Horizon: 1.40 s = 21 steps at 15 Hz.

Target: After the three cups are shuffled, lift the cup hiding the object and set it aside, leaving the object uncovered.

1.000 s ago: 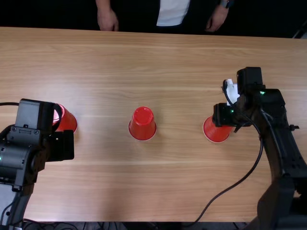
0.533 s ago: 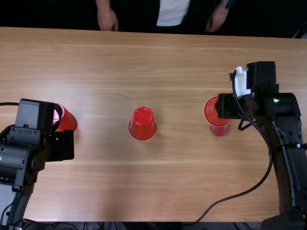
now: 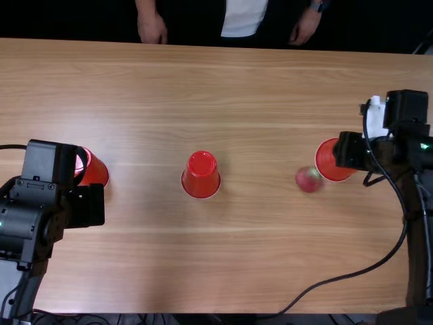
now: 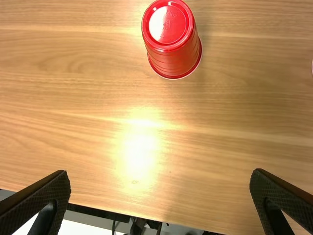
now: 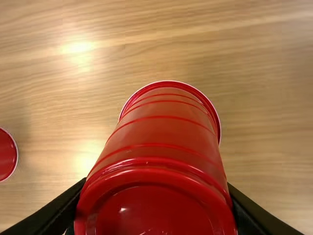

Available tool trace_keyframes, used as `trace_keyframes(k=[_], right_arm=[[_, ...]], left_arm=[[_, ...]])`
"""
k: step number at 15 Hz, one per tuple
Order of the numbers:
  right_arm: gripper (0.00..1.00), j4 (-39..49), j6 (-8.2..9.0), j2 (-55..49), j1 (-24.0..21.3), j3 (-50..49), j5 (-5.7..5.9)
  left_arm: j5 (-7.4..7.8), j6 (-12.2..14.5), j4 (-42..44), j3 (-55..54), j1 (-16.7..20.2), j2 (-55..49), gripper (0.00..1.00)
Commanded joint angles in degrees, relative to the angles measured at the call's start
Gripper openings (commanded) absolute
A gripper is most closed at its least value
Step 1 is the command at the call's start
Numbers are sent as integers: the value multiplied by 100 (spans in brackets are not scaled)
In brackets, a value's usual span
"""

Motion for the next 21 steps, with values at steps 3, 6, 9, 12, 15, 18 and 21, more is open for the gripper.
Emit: trace_keyframes(k=[3,6,9,12,15,18,21], right_arm=[[16,-50,-16,-483,-464,-329,31],[17,13,-37,-544,-850,-926,41],[17,55,-68,-536,-1132,-1436,41],[17,129,-121,-430,-1334,-1761,94],[19,393,-205,-87,-1351,-1955,105],[36,656,-205,-70,-1360,-2192,105],[100,741,-205,-114,-1334,-2315,94]], left_arm=[[6,-79,2,134,32,22,100],[6,-79,-8,134,32,31,100],[6,-79,-8,126,32,31,100],[6,-68,-8,108,32,31,100],[6,-68,-8,47,32,31,100],[6,-68,-8,47,32,22,100],[6,-79,-8,47,32,22,100]])
